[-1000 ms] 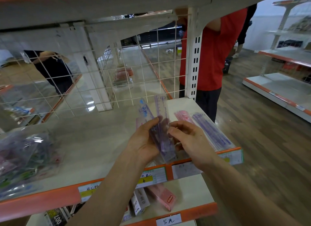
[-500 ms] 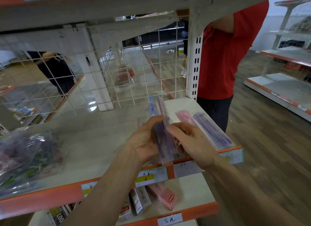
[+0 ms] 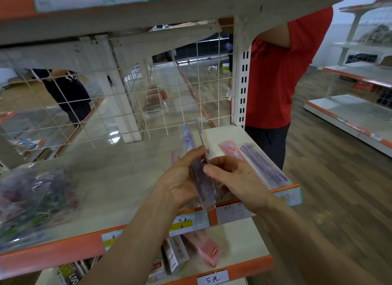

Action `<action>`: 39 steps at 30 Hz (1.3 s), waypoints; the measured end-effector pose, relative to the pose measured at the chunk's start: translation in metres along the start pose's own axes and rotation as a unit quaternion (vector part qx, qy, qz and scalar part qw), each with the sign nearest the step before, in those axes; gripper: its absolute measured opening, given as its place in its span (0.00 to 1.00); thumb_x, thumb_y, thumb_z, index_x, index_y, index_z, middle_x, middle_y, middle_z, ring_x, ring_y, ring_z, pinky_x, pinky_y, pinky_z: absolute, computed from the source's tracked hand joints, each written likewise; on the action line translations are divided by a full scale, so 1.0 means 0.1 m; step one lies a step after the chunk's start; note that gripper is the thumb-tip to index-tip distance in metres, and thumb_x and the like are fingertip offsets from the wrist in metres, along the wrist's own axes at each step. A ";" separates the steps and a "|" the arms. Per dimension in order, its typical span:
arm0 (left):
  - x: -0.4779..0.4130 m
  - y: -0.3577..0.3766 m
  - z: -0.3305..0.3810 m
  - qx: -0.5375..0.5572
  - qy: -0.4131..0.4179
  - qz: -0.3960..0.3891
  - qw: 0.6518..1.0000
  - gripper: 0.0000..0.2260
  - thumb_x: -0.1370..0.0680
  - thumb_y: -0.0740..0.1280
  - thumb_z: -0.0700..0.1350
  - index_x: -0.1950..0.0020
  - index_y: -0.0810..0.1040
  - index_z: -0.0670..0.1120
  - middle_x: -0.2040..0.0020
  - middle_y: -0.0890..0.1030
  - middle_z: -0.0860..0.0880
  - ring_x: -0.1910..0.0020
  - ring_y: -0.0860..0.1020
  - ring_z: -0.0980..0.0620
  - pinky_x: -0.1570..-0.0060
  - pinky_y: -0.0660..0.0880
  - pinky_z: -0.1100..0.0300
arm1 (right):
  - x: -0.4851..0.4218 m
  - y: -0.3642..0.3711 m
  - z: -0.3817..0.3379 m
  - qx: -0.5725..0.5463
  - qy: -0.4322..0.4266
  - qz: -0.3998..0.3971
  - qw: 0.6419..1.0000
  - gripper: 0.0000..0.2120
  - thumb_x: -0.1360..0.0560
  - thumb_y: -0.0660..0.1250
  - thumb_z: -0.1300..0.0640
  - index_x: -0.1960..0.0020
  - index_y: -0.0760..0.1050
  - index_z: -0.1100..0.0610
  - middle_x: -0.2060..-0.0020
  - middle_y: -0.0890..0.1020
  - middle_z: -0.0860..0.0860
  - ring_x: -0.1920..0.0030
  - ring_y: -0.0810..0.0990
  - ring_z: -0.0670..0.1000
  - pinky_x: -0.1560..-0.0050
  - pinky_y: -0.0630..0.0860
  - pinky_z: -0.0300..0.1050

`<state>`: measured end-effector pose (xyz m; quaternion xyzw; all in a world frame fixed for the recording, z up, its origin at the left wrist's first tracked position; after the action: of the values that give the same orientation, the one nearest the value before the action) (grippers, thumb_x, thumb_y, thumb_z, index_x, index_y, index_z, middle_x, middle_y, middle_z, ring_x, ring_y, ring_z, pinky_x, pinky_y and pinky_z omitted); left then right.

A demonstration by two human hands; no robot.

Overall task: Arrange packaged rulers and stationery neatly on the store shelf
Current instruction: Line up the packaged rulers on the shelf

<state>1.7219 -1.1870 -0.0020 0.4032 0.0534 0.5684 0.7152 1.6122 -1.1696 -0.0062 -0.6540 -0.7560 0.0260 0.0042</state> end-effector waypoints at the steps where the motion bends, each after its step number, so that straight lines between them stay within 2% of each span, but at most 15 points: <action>1: 0.00 0.00 0.00 0.002 0.002 0.000 1.000 0.21 0.32 0.69 0.42 0.40 0.77 0.39 0.47 0.80 0.38 0.50 0.79 0.42 0.49 0.77 0.46 | 0.00 0.00 0.00 0.002 0.001 0.003 1.000 0.07 0.27 0.70 0.52 0.53 0.78 0.55 0.67 0.80 0.44 0.69 0.77 0.39 0.68 0.72 0.32; 5: -0.03 -0.03 0.01 0.014 0.007 0.012 1.000 0.28 0.33 0.70 0.42 0.33 0.73 0.39 0.38 0.77 0.37 0.41 0.77 0.40 0.40 0.73 0.44 | -0.01 -0.02 0.01 0.005 0.002 0.010 1.000 0.07 0.27 0.70 0.51 0.53 0.79 0.54 0.65 0.80 0.46 0.68 0.77 0.40 0.67 0.74 0.35; 7: -0.03 -0.03 0.00 0.020 0.002 0.020 1.000 0.28 0.33 0.71 0.42 0.33 0.74 0.39 0.39 0.78 0.37 0.43 0.78 0.40 0.45 0.76 0.44 | -0.01 -0.02 0.02 0.006 0.006 0.014 1.000 0.07 0.27 0.70 0.50 0.54 0.79 0.53 0.66 0.80 0.45 0.69 0.77 0.40 0.67 0.74 0.35; 11: -0.02 -0.01 -0.01 0.038 0.004 0.033 0.999 0.23 0.33 0.70 0.41 0.39 0.76 0.40 0.42 0.79 0.37 0.52 0.81 0.42 0.58 0.81 0.46 | -0.03 -0.02 0.04 0.015 0.007 0.024 1.000 0.08 0.28 0.70 0.49 0.54 0.79 0.53 0.65 0.81 0.45 0.67 0.78 0.40 0.66 0.74 0.35; 13: -0.02 -0.01 0.00 0.039 0.013 0.035 0.999 0.17 0.32 0.70 0.39 0.44 0.77 0.39 0.50 0.82 0.39 0.61 0.82 0.45 0.70 0.81 0.54 | -0.04 -0.02 0.04 0.015 0.010 0.023 1.000 0.09 0.28 0.71 0.49 0.53 0.79 0.54 0.64 0.81 0.47 0.66 0.78 0.41 0.66 0.75 0.35; 16: 0.02 -0.01 0.02 0.026 0.019 0.034 0.999 0.04 0.26 0.67 0.38 0.53 0.77 0.39 0.66 0.82 0.41 0.73 0.81 0.48 0.76 0.76 0.61 | -0.04 -0.01 0.04 0.018 0.016 0.014 1.000 0.10 0.28 0.71 0.49 0.53 0.80 0.55 0.63 0.83 0.47 0.66 0.80 0.42 0.66 0.76 0.34; 20: 0.04 -0.01 0.02 0.018 0.020 0.033 0.999 0.04 0.27 0.67 0.39 0.54 0.77 0.40 0.68 0.82 0.41 0.73 0.81 0.48 0.77 0.75 0.61 | -0.04 -0.01 0.04 0.024 0.012 0.020 0.999 0.10 0.28 0.71 0.49 0.53 0.80 0.55 0.62 0.84 0.49 0.64 0.80 0.44 0.63 0.77 0.37; 23: 0.03 -0.01 0.02 0.022 0.018 0.028 0.999 0.12 0.33 0.70 0.39 0.51 0.78 0.39 0.62 0.83 0.40 0.69 0.82 0.46 0.74 0.77 0.59 | -0.04 -0.02 0.04 0.030 0.007 0.024 0.999 0.09 0.28 0.70 0.49 0.53 0.80 0.54 0.60 0.84 0.50 0.62 0.81 0.44 0.62 0.78 0.36; 25: 0.02 -0.02 0.02 0.027 0.021 0.032 0.999 0.14 0.35 0.71 0.38 0.51 0.79 0.38 0.57 0.82 0.39 0.65 0.83 0.45 0.72 0.79 0.56 | -0.04 -0.02 0.04 0.027 0.009 0.022 0.999 0.09 0.28 0.70 0.49 0.53 0.80 0.54 0.60 0.84 0.50 0.61 0.81 0.44 0.61 0.78 0.37; 27: 0.00 -0.04 0.03 0.029 0.023 0.047 0.998 0.13 0.36 0.72 0.38 0.52 0.79 0.38 0.57 0.81 0.40 0.66 0.82 0.47 0.71 0.80 0.57 | -0.05 -0.01 0.05 0.028 0.012 0.025 0.999 0.08 0.28 0.71 0.49 0.53 0.80 0.53 0.61 0.84 0.49 0.62 0.80 0.44 0.62 0.77 0.38; 29: -0.02 -0.06 0.03 0.023 0.030 0.069 0.997 0.10 0.35 0.71 0.38 0.55 0.78 0.39 0.64 0.78 0.43 0.74 0.77 0.52 0.76 0.76 0.62 | -0.06 -0.02 0.07 0.013 0.015 0.043 0.999 0.06 0.28 0.71 0.52 0.56 0.80 0.54 0.66 0.81 0.48 0.66 0.78 0.44 0.65 0.76 0.39; 31: -0.03 -0.08 0.03 0.028 0.037 0.075 0.996 0.12 0.36 0.71 0.38 0.55 0.77 0.40 0.65 0.75 0.45 0.78 0.74 0.54 0.78 0.73 0.65 | -0.06 -0.03 0.08 0.006 0.014 0.043 0.999 0.05 0.28 0.72 0.54 0.58 0.79 0.55 0.67 0.80 0.48 0.68 0.76 0.44 0.66 0.75 0.39; 33: -0.04 -0.08 0.02 0.027 0.037 0.063 0.997 0.14 0.37 0.72 0.39 0.53 0.77 0.41 0.63 0.76 0.45 0.77 0.73 0.55 0.77 0.72 0.65 | -0.06 -0.02 0.09 0.007 0.016 0.027 0.999 0.07 0.28 0.71 0.52 0.57 0.79 0.56 0.65 0.81 0.49 0.66 0.77 0.44 0.64 0.75 0.40; 36: -0.02 -0.04 0.03 -0.013 0.024 0.044 0.999 0.09 0.36 0.71 0.42 0.58 0.77 0.42 0.68 0.75 0.47 0.78 0.69 0.56 0.79 0.66 0.69 | -0.06 -0.03 0.05 -0.003 0.025 0.022 0.999 0.10 0.27 0.69 0.46 0.52 0.79 0.53 0.63 0.82 0.46 0.63 0.78 0.44 0.62 0.75 0.40; 39: 0.01 0.01 0.05 -0.057 0.005 0.025 0.998 0.06 0.32 0.70 0.42 0.58 0.77 0.43 0.69 0.75 0.49 0.80 0.64 0.58 0.81 0.61 0.70 | -0.19 -0.17 -0.14 0.017 0.006 0.069 0.997 0.12 0.25 0.66 0.45 0.46 0.77 0.50 0.56 0.80 0.47 0.59 0.78 0.44 0.61 0.74 0.40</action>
<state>1.7242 -1.1883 0.0024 0.3600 0.0144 0.5903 0.7223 1.5984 -1.1905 0.0088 -0.7047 -0.7084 0.0347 0.0178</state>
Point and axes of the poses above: each hand's wrist, its own x-axis away from the middle knuckle, its own y-axis out of the palm, z = x × y, the point moved 4 cm from there along -x, towards the middle knuckle
